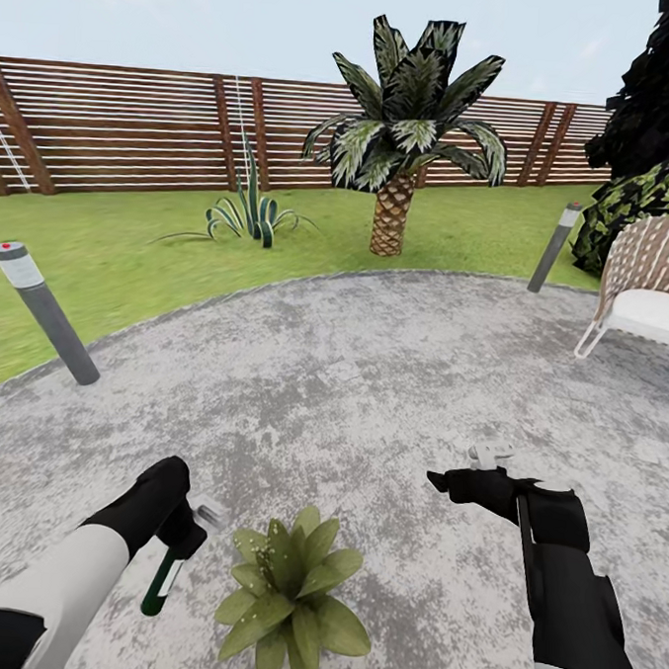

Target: Pick up the pesticide atomizer in the garden and spray insectifuge to fully cover both potted plants in the garden.

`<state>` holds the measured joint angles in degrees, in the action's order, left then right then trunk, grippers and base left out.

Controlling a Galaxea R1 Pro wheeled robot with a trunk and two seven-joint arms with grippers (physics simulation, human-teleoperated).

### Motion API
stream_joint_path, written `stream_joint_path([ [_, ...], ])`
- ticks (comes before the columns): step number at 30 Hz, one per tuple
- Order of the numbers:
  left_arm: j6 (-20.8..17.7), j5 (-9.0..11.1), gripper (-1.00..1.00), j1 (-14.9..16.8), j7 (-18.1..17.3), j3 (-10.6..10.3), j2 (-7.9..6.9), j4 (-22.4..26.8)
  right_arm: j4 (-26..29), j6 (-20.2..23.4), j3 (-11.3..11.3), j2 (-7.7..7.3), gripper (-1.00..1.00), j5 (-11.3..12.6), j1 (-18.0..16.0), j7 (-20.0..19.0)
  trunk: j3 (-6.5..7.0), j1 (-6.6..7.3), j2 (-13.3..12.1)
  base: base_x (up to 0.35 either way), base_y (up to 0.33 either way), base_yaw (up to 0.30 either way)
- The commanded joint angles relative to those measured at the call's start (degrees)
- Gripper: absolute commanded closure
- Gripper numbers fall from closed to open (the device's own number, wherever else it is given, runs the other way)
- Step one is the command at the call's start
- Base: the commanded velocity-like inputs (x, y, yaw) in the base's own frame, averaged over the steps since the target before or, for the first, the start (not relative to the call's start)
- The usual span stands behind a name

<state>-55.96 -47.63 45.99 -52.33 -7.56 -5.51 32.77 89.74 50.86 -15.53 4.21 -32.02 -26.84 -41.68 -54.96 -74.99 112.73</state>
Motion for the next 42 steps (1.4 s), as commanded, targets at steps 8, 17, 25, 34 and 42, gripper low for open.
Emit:
stream_joint_path([
  [8, 0.0, -0.5, 1.00, -0.9, -0.7, -0.7, 0.59, -0.3, 0.0, 0.1, -0.1, 0.03, -1.00, -0.6, -0.1, -0.6, -0.06, 0.01, 0.0, 0.000, 0.000, 0.000],
  [17, 0.2, -0.5, 1.00, -4.6, -0.8, -0.7, 0.65, -0.5, 0.0, 0.1, -0.1, 0.03, -1.00, -0.7, -0.1, -0.6, -0.06, 0.01, 0.0, 0.000, 0.000, 0.000],
  [25, 0.2, -0.5, 1.00, -7.1, -0.8, -0.7, 0.65, -0.6, -0.1, 0.1, -0.1, 0.02, -1.00, -0.7, -0.1, -0.6, -0.06, 0.01, 0.0, 0.000, 0.000, 0.000],
  [34, 0.2, -0.5, 1.00, -8.7, -0.8, -0.8, 0.77, -0.6, -0.1, 0.1, -0.1, 0.01, -1.00, -0.7, 0.0, -0.6, -0.06, 0.01, 0.0, 0.000, 0.000, 0.000],
  [42, 0.3, -0.3, 1.00, -9.3, -0.9, -0.9, 1.16, -0.3, -0.1, 0.2, -0.1, 0.08, -1.00, -0.7, -0.1, -0.6, -0.06, 0.01, 0.0, 0.000, 0.000, 0.000],
])
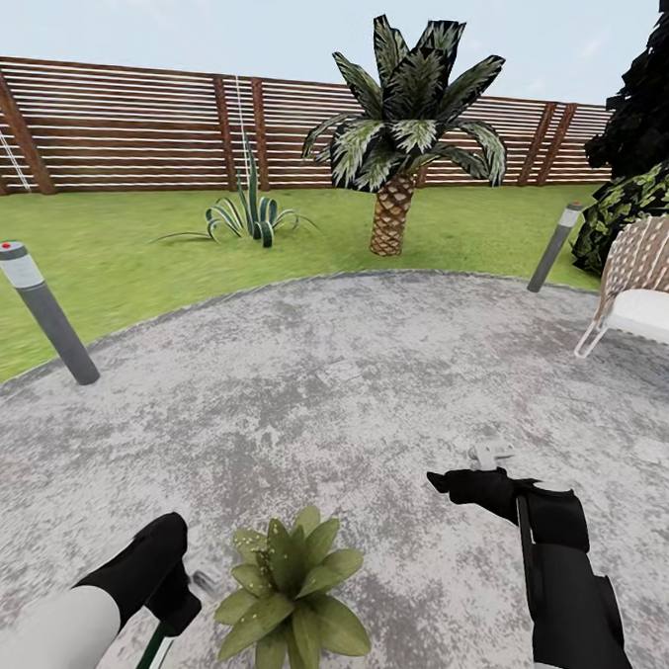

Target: Pick up the pesticide atomizer in the garden and spray insectifuge to fully cover both potted plants in the garden.

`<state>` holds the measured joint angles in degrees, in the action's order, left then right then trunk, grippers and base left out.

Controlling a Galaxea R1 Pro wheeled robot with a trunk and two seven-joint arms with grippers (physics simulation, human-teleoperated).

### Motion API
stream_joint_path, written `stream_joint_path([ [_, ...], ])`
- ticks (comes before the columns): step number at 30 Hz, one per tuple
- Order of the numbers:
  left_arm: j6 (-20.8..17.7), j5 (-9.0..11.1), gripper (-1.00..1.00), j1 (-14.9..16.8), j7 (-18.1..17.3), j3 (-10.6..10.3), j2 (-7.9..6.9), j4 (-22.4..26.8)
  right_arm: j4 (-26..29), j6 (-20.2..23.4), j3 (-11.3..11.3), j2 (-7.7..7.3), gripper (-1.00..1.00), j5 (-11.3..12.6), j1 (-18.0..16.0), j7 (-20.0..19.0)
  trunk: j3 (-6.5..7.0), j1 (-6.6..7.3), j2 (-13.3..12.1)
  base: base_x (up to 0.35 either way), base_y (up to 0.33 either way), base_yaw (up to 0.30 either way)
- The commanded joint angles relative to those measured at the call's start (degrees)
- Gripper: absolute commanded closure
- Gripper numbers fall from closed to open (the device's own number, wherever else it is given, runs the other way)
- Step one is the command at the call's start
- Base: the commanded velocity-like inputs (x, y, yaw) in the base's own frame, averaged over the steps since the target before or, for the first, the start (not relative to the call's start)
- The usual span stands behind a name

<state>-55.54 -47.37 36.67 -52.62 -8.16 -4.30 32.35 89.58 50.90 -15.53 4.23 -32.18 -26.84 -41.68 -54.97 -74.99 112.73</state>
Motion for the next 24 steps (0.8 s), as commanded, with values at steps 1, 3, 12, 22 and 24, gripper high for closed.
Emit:
stream_joint_path([
  [1, -0.1, -0.4, 1.00, 0.0, -0.6, -0.3, 0.00, 0.2, 0.1, 0.1, -0.1, 0.06, -1.00, -0.6, -0.1, -0.6, -0.05, 0.01, 0.0, 0.000, 0.000, -0.004],
  [3, 0.0, -0.4, 1.00, 0.0, -0.6, -0.3, 0.53, 0.3, 0.1, 0.1, -0.1, 0.07, -1.00, -0.5, -0.1, -0.6, -0.05, 0.01, 0.0, 0.000, 0.000, -0.035],
  [12, 0.5, -0.3, 1.00, 0.0, -0.6, -0.2, 2.77, 0.4, 0.1, 0.1, -0.2, -0.01, -1.00, -0.6, -0.1, -0.6, -0.05, 0.01, 0.0, 0.000, 0.000, -0.010],
  [22, 0.6, -0.7, 1.00, -0.2, -0.6, 0.0, 2.45, 0.0, 0.1, 0.1, -0.2, 0.05, -1.00, -0.6, -0.1, -0.6, -0.05, 0.01, 0.0, 0.000, 0.000, -0.005],
  [24, 0.7, -0.7, 1.00, -0.3, -0.6, 0.0, 2.37, -0.1, 0.1, 0.2, -0.2, 0.06, -1.00, -0.6, -0.1, -0.6, -0.05, 0.01, 0.0, 0.000, 0.000, -0.077],
])
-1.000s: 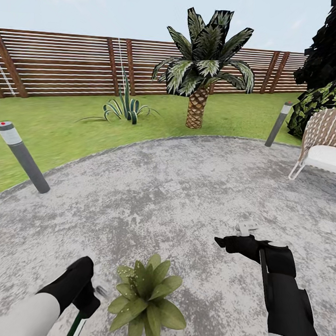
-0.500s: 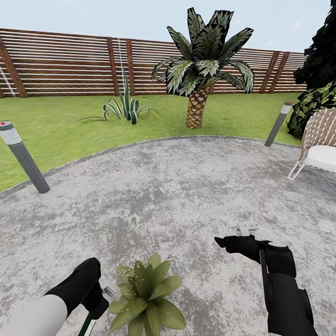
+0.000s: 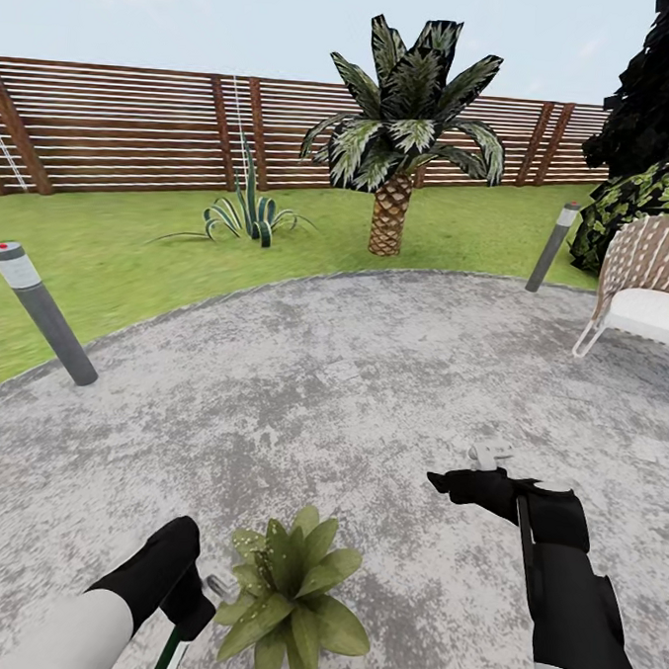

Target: Pick up the pesticide atomizer in the garden and spray insectifuge to fully cover both potted plants in the garden.

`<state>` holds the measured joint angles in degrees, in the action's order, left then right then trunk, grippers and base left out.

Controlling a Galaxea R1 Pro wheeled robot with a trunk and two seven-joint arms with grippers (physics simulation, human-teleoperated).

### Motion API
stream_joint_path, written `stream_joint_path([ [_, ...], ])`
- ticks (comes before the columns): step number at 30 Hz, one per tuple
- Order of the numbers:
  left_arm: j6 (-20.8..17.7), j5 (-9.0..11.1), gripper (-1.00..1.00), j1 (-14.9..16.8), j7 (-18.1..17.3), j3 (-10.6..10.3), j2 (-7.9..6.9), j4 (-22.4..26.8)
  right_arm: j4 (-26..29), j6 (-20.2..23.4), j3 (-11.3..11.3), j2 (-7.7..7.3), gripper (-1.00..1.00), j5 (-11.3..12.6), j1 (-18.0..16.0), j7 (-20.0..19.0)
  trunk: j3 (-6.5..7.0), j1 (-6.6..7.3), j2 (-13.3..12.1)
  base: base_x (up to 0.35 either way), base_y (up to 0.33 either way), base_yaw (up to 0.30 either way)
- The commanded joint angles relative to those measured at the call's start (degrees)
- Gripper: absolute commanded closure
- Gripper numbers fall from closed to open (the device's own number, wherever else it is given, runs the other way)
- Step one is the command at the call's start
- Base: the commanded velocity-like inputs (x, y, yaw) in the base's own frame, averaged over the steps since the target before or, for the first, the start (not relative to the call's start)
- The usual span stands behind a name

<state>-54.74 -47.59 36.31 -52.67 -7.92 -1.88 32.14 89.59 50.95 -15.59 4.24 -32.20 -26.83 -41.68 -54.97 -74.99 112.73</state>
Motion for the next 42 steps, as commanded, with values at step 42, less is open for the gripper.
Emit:
stream_joint_path([
  [42, 1.1, 0.0, 1.00, -0.8, -0.7, 0.3, 0.29, -0.1, -0.1, 0.1, -0.1, 0.07, -1.00, -0.5, -0.1, -0.5, -0.05, 0.01, 0.0, -0.028, 0.000, -0.028],
])
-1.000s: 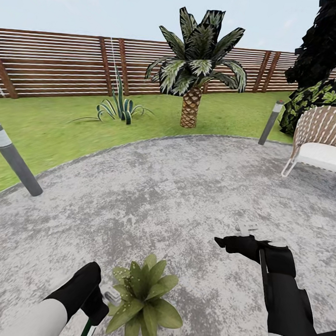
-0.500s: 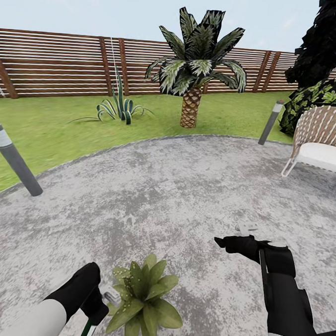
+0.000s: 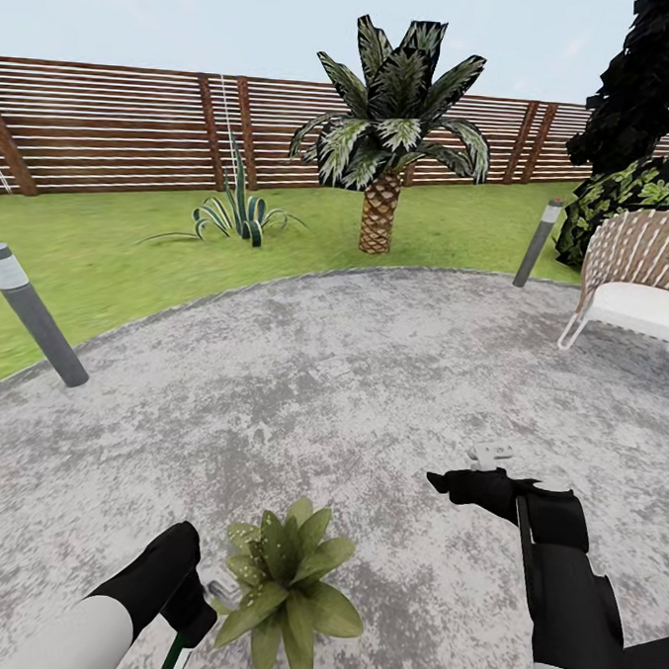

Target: Pick up the pesticide atomizer in the garden and spray insectifuge to fully cover both potted plants in the garden.

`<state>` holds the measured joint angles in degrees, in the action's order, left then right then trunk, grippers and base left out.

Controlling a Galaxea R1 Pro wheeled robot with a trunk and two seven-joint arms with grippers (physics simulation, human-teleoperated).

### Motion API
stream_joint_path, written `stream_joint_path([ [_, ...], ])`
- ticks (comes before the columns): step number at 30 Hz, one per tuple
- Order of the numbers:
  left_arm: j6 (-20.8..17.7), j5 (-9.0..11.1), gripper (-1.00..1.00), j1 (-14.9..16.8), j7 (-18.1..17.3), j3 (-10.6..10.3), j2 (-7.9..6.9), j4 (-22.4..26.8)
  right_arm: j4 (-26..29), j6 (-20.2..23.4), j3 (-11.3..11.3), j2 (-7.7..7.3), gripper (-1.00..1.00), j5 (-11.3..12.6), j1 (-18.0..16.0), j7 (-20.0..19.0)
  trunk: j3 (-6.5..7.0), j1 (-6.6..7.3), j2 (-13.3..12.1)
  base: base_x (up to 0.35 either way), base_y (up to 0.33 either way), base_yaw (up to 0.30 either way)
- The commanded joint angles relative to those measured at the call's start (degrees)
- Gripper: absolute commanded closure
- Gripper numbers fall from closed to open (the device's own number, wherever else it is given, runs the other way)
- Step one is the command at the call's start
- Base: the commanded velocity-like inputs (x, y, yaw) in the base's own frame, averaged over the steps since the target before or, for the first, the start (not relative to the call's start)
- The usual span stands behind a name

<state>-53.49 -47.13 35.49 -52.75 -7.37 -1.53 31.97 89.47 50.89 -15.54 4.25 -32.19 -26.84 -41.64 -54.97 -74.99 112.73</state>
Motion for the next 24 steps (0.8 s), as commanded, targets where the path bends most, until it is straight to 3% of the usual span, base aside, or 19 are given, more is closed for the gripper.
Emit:
stream_joint_path([
  [1, -0.1, -0.5, 1.00, 0.0, -0.6, -0.3, -0.05, 0.1, 0.1, 0.1, -0.1, 0.06, -1.00, -0.6, -0.1, -0.6, -0.05, 0.01, 0.0, -0.002, 0.000, 0.000],
  [24, 0.0, -0.5, 1.00, 0.0, -0.5, -0.7, 0.04, 0.0, 0.1, 0.2, -0.1, 0.06, -1.00, -0.6, -0.1, -0.6, -0.05, 0.01, 0.0, -0.047, -0.016, -0.039],
])
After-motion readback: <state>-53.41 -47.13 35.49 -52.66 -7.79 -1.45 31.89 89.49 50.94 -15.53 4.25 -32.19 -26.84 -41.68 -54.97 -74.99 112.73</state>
